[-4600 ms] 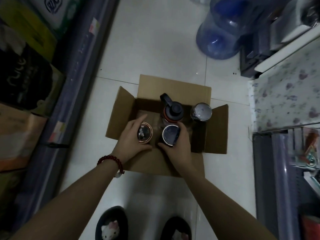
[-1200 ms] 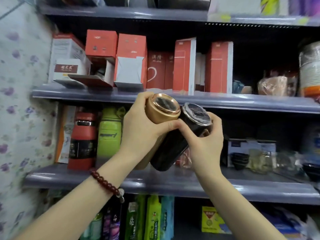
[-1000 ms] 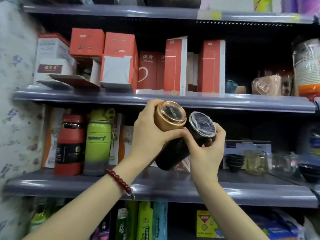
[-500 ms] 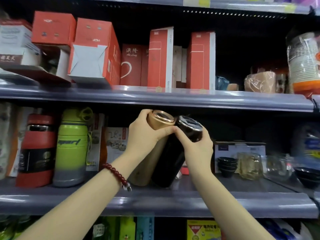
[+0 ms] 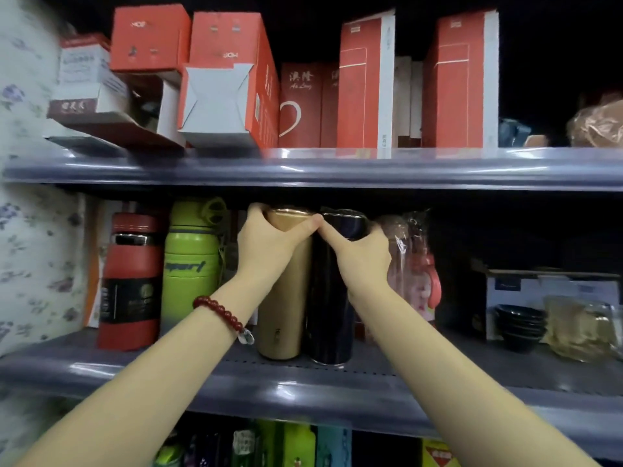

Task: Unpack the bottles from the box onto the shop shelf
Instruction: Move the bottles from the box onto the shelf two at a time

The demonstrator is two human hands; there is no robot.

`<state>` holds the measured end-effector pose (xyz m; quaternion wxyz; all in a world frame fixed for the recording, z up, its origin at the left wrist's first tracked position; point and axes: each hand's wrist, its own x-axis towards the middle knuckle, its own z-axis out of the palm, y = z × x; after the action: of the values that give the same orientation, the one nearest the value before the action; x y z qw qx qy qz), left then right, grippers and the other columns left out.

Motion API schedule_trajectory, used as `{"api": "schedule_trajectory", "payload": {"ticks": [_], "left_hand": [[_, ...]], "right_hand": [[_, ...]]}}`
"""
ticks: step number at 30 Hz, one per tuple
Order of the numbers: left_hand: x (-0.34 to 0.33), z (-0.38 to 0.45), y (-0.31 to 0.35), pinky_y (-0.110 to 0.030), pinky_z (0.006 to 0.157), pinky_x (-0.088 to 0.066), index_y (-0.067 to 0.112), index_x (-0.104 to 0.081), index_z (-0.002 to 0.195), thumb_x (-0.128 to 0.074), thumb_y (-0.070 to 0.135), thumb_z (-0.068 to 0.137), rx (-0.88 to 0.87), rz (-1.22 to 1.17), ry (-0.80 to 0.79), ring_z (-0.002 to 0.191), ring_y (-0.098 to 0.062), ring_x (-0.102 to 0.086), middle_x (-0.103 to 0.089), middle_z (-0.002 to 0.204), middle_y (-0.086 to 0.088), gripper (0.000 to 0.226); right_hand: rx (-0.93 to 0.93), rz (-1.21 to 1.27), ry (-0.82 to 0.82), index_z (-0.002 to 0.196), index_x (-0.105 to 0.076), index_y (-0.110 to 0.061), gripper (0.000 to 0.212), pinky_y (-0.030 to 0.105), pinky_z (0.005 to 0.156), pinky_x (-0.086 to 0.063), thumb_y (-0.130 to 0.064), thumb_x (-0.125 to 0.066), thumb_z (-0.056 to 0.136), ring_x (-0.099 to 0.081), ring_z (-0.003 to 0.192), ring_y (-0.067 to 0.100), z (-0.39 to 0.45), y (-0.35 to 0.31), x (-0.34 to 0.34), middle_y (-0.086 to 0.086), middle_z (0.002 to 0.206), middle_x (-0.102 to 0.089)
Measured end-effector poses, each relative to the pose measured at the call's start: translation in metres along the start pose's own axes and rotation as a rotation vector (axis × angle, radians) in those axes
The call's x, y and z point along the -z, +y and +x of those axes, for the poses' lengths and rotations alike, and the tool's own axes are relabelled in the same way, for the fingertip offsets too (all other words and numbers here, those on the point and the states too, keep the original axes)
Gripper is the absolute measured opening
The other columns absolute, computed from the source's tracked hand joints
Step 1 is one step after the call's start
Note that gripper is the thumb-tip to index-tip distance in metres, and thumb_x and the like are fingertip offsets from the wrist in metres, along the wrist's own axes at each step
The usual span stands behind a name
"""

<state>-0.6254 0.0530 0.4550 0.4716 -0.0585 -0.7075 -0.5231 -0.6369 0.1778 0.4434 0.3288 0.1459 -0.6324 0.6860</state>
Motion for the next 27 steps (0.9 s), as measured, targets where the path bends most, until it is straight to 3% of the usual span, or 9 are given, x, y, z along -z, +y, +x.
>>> {"api": "schedule_trajectory", "payload": {"ticks": [5,10,14,17,24,27], "left_hand": [[0.007,0.008,-0.011,-0.026,0.092,-0.04,0.017,-0.046,0.128,-0.077,0.053,0.066,0.035,0.003,0.022,0.117,-0.02,-0.054,-0.058,0.127,-0.002,0.078],[0.007,0.003,-0.038,-0.025,0.095,-0.041,0.023,-0.038,0.138,-0.078,0.047,0.069,0.065,0.039,-0.196,0.117,-0.015,-0.055,-0.058,0.125,0.006,0.083],[0.016,-0.007,-0.06,-0.037,0.104,-0.044,0.046,-0.02,0.142,-0.079,0.06,0.056,0.141,-0.052,-0.318,0.12,-0.011,-0.053,-0.053,0.133,0.013,0.106],[0.024,-0.02,-0.07,-0.027,0.103,-0.038,0.045,-0.012,0.145,-0.079,0.044,0.07,0.135,-0.067,-0.405,0.124,-0.006,-0.047,-0.047,0.133,0.018,0.101],[0.038,-0.042,-0.08,-0.03,0.106,-0.037,0.047,0.003,0.145,-0.076,0.055,0.065,0.184,0.174,-0.51,0.131,-0.017,-0.044,-0.039,0.149,0.006,0.113],[0.043,-0.048,-0.073,-0.03,0.105,-0.037,0.035,-0.001,0.149,-0.072,0.057,0.069,0.181,0.32,-0.506,0.133,-0.024,-0.043,-0.039,0.149,-0.006,0.109]], "right_hand": [[-0.002,-0.077,-0.075,0.126,-0.054,-0.016,0.075,0.029,0.094,-0.047,-0.056,-0.079,0.067,-0.057,0.107,0.016,0.001,0.005,-0.013,-0.003,0.114,-0.062],[-0.026,-0.105,-0.213,0.142,-0.036,-0.026,0.083,0.026,0.091,-0.041,-0.038,-0.081,0.073,-0.056,0.114,0.017,-0.003,0.026,-0.001,-0.002,0.126,-0.059],[0.009,-0.117,-0.239,0.142,-0.034,-0.033,0.087,0.027,0.096,-0.043,-0.033,-0.083,0.071,-0.057,0.113,0.012,-0.018,0.045,0.008,-0.01,0.122,-0.06],[0.01,-0.142,-0.239,0.14,-0.035,-0.034,0.083,0.022,0.091,-0.039,-0.03,-0.082,0.072,-0.055,0.107,0.007,-0.033,0.051,0.014,-0.015,0.115,-0.057],[0.01,-0.353,-0.249,0.145,-0.026,-0.02,0.09,0.024,0.087,-0.041,-0.025,-0.081,0.073,-0.056,0.109,0.017,-0.048,0.056,0.014,0.005,0.13,-0.058],[0.001,-0.445,-0.267,0.146,-0.017,-0.013,0.091,0.027,0.086,-0.042,-0.024,-0.077,0.078,-0.054,0.112,0.027,-0.051,0.049,0.012,0.016,0.134,-0.052]]}}
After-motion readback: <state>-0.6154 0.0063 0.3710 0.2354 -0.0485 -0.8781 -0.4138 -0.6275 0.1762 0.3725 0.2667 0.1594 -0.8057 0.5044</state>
